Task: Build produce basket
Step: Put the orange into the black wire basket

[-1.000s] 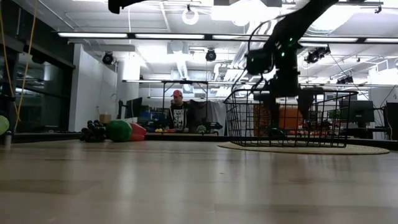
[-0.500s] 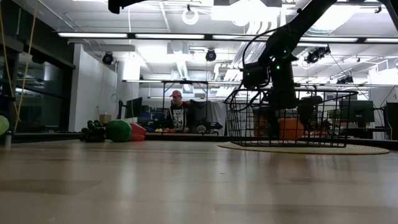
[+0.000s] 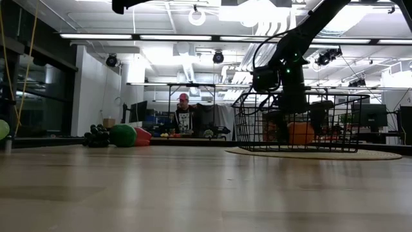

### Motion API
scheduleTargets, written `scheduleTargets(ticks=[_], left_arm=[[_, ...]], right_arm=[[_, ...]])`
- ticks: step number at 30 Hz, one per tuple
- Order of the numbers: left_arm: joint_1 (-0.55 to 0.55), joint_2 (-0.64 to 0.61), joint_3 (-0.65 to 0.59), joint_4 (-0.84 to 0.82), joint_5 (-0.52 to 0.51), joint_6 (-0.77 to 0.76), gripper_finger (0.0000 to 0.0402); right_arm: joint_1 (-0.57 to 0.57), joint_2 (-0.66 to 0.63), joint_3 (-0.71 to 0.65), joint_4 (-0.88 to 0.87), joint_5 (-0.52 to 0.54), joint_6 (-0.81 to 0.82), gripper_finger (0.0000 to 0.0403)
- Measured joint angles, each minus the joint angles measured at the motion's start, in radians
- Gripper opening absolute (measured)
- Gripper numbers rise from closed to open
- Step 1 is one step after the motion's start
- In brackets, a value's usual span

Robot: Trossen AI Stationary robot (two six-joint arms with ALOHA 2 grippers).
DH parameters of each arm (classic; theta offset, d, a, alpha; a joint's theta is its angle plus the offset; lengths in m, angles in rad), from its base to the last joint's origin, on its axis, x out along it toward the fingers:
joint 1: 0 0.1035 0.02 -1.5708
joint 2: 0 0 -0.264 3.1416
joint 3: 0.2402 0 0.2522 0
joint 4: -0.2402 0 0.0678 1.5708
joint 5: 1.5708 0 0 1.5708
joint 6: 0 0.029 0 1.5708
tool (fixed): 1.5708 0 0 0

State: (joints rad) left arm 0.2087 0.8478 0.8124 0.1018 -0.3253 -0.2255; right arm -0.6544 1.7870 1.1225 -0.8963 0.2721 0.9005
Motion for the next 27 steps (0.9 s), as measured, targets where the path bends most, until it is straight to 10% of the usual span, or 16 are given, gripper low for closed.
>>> scheduleTargets(ticks=[27], left_arm=[[0.000,0.000,0.000,0.000,0.009,-0.007,0.0376]], right_arm=[[-0.007,0.000,0.003,-0.015,-0.001,0.018,0.0397]])
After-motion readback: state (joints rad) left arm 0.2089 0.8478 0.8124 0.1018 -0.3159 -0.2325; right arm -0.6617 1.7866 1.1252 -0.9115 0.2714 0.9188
